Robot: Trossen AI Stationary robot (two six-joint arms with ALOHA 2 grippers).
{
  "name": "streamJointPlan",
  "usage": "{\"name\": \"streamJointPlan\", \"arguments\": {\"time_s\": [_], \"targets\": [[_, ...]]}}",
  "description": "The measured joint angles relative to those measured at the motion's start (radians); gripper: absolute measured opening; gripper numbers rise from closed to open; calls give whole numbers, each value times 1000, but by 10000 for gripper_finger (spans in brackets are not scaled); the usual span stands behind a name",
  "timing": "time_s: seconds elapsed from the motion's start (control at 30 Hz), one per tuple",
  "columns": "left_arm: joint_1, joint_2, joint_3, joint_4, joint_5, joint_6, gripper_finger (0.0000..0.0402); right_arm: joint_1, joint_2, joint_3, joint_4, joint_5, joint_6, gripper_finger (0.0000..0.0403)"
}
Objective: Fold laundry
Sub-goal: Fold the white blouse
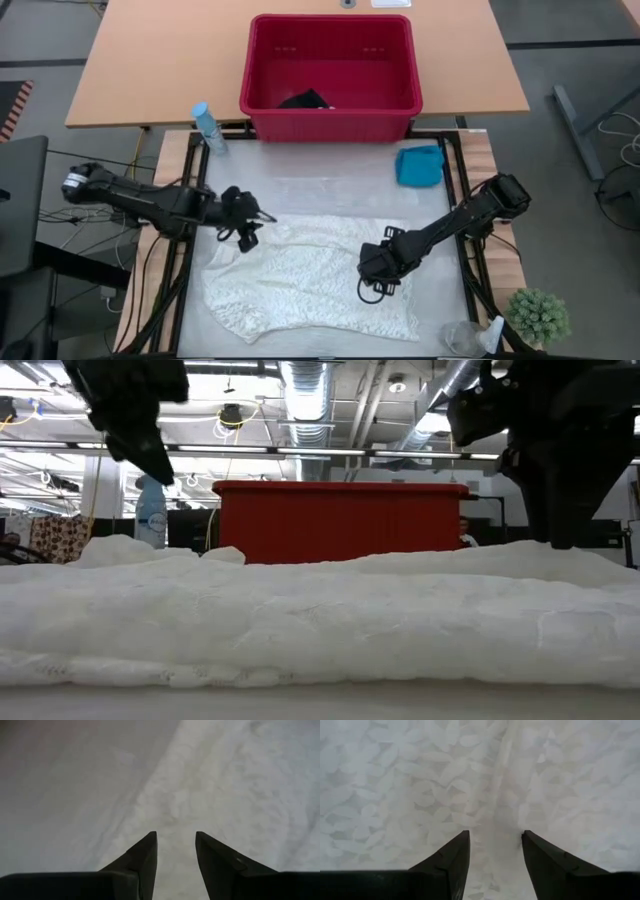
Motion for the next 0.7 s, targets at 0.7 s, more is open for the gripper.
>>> {"name": "streamJointPlan", "arguments": {"time_s": [0.7], "targets": [[182,120,-113,-109,156,9,123,7,0,0,2,-1,55,205]]}}
